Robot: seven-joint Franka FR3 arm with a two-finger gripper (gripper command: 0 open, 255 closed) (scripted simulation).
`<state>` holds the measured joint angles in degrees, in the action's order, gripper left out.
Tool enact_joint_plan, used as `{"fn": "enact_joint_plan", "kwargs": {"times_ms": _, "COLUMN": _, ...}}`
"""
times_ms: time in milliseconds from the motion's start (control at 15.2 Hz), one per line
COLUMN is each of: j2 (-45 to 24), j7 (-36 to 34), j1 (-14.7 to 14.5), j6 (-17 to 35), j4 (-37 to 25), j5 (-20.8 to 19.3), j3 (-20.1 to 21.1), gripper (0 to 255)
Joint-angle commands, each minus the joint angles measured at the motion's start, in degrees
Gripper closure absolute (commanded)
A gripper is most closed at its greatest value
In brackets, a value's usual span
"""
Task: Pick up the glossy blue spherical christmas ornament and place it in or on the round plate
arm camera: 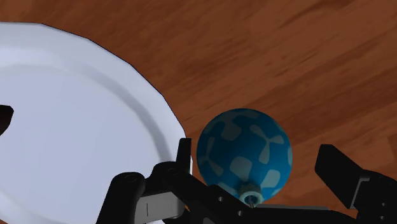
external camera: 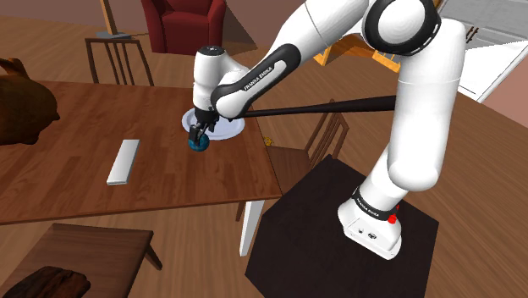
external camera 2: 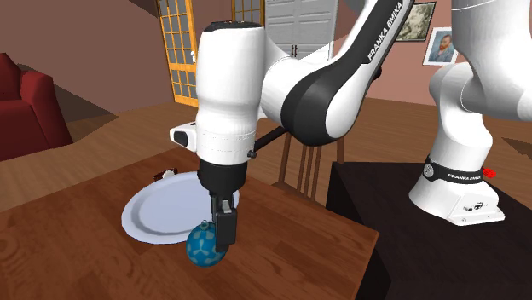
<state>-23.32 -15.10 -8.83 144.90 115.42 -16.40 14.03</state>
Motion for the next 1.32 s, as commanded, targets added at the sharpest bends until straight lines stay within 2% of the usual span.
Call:
{"fn": "enact_joint_plan", "kwargs": {"times_ms": 0, "j2": -0.03, "j7": -0.01, "j1": -0.01, "j6": 0.03, "j4": -0.01, "j5": -0.02, "j3": -0.01, "gripper": 0}}
{"fn": "enact_joint_plan", "kwargs": {"times_ms": 198, "j2": -0.02, "j7": -0.01, "j1": -0.01, "j6": 0.02, "j4": -0.01, "j5": -0.01, "j3": -0.01, "gripper": 0}}
{"fn": "enact_joint_plan", "kwargs": {"times_ms": 264, "j2": -0.02, "j7": -0.01, "j1": -0.01, "j6": 0.02, "j4": -0.01, "j5": -0.01, "j3": -0.01, "gripper": 255}}
{"fn": "enact_joint_plan", "kwargs": {"times_ms": 858, "j2": -0.03, "j7": -0.02, "j1": 0.0, "j6": 0.03, "j4": -0.01, "j5": -0.02, "j3": 0.0, "gripper": 255}}
{"fn": "enact_joint_plan", "kwargs": {"times_ms": 1254, "j2": 3.14, "j7": 1.45, "j1": 0.7, "j6": -3.52, "j4": -0.52, "j5": 1.8, "j3": 1.02, "gripper": 255}}
